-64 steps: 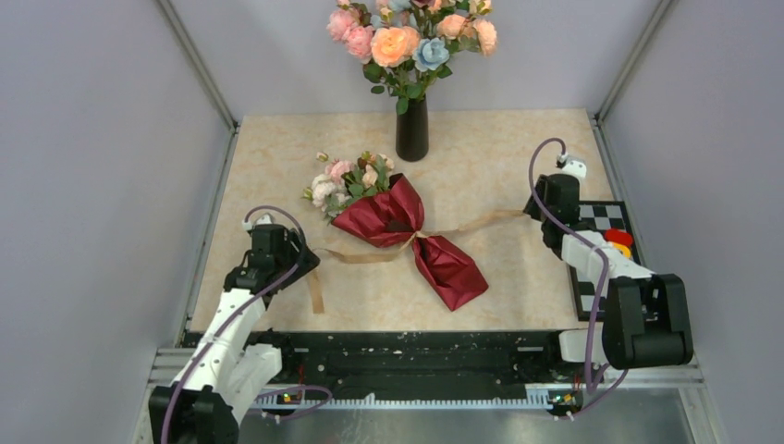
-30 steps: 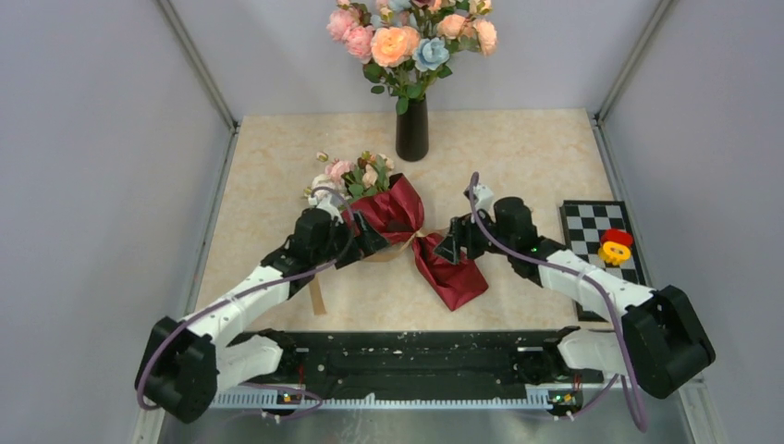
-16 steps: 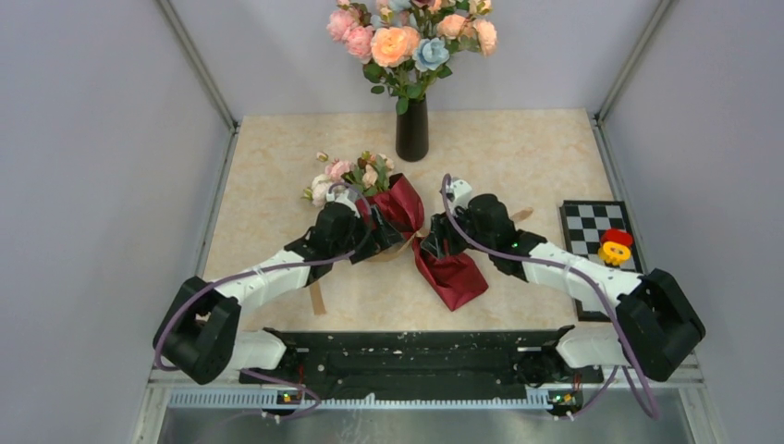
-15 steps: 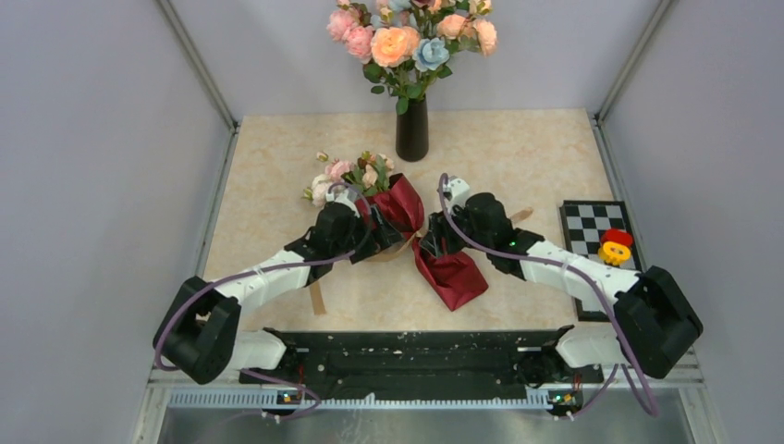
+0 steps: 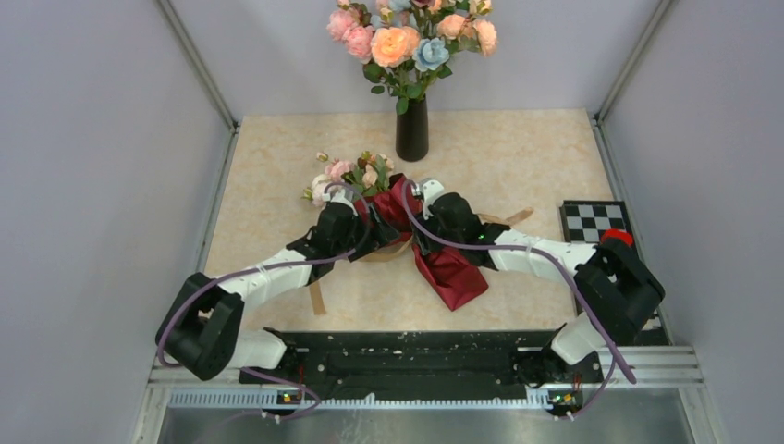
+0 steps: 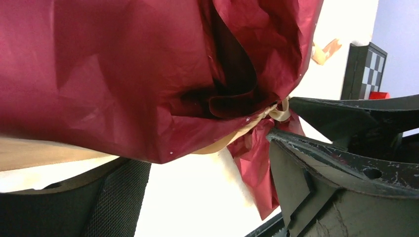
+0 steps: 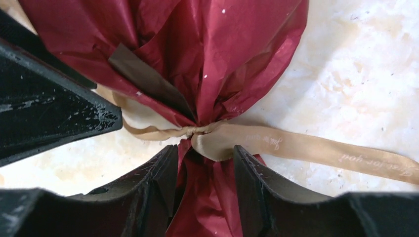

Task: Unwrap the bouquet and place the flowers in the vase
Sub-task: Untie the ribbon from the wrapping paper.

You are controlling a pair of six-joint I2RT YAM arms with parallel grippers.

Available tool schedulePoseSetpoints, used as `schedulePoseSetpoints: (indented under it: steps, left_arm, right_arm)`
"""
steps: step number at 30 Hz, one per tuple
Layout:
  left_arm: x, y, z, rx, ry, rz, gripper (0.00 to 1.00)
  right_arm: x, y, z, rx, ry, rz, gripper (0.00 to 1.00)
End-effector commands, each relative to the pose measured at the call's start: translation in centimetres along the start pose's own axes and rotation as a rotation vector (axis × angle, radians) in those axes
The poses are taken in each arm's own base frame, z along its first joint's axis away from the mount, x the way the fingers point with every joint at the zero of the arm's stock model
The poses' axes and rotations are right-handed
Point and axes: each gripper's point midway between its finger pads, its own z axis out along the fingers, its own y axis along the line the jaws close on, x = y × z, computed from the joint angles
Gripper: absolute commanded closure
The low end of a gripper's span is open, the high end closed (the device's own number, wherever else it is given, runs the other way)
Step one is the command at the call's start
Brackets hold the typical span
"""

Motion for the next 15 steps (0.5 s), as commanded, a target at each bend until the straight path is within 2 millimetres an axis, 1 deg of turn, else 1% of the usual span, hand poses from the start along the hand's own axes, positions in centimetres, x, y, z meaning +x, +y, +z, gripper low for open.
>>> schedulePoseSetpoints:
  steps: [1, 3, 6, 9, 15]
  left_arm:
    - [-1.8, -1.1, 0.2, 0.014, -0.062, 0.015, 0.11]
    - [-1.8, -0.9, 0.3, 0.001, -0.067, 0.017, 0.14]
    - [-1.9, -0.6, 0.3, -0.009, -0.071, 0.018, 0.19]
    - [-1.9, -0.4, 0.4, -0.018, -0.071, 0.022, 0.21]
    - [-1.9, 0.1, 0.6, -0.039, -0.075, 0.027, 0.28]
  right_arm:
    - [-3.2, -0.3, 0.3, 0.057, -0.073, -0.019, 0.54]
    - [-3.3, -0.4, 0.5, 0.064, -0.074, -0.024, 0.55]
    - [-3.3, -0.4, 0.7, 0.068, -0.071, -0.025, 0.63]
    - [-3.5, -0.4, 0.8, 0.068, -0.072, -0.026, 0.66]
    - [-3.0, -0.3, 1.2, 0.062, -0.054, -0.022, 0.76]
